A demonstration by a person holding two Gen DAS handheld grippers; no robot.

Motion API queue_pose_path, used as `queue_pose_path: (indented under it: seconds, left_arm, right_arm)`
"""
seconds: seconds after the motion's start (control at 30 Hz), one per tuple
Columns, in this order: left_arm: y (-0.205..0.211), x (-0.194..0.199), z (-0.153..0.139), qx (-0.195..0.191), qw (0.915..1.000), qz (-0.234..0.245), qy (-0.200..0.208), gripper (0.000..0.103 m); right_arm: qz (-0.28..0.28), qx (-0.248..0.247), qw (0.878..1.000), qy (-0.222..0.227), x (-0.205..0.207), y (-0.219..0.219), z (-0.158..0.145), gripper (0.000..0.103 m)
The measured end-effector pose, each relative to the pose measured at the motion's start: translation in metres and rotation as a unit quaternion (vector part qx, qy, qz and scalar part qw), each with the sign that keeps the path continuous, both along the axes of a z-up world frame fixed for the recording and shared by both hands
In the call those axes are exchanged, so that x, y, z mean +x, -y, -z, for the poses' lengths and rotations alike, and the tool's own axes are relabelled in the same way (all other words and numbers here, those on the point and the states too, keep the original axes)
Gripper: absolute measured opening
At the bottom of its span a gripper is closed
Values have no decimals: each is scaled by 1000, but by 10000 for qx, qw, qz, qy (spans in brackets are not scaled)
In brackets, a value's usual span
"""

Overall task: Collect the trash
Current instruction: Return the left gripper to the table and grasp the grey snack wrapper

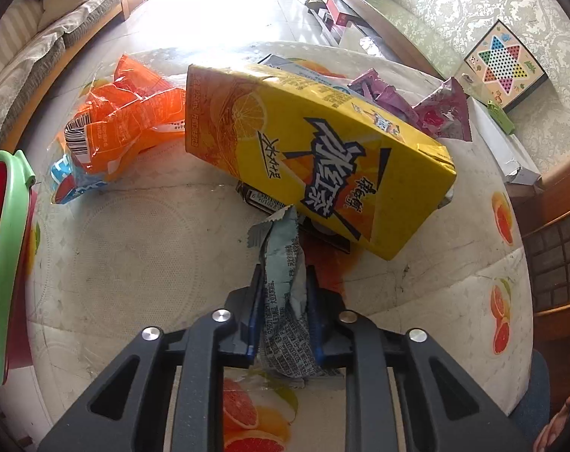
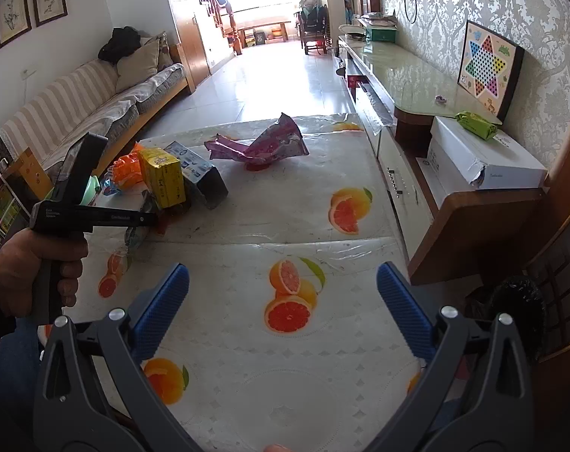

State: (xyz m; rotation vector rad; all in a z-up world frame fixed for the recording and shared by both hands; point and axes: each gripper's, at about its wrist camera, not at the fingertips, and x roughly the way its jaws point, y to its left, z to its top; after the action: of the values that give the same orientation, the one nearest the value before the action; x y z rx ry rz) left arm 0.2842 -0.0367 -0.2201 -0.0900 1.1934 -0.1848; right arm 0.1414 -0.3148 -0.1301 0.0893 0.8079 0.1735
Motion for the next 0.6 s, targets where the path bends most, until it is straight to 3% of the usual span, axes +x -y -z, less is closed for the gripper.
queue_pose_path:
  seconds: [0.2, 0.6]
  left_arm:
    - [-18, -20, -12, -60, 9998, 7, 174, 13]
    - [-67, -61, -70, -241, 9952, -81, 945, 13]
  right_arm:
    - [-286, -104, 9994, 182, 12, -24, -13, 98]
    - [-1295, -548, 9888, 498, 60, -112, -36, 98]
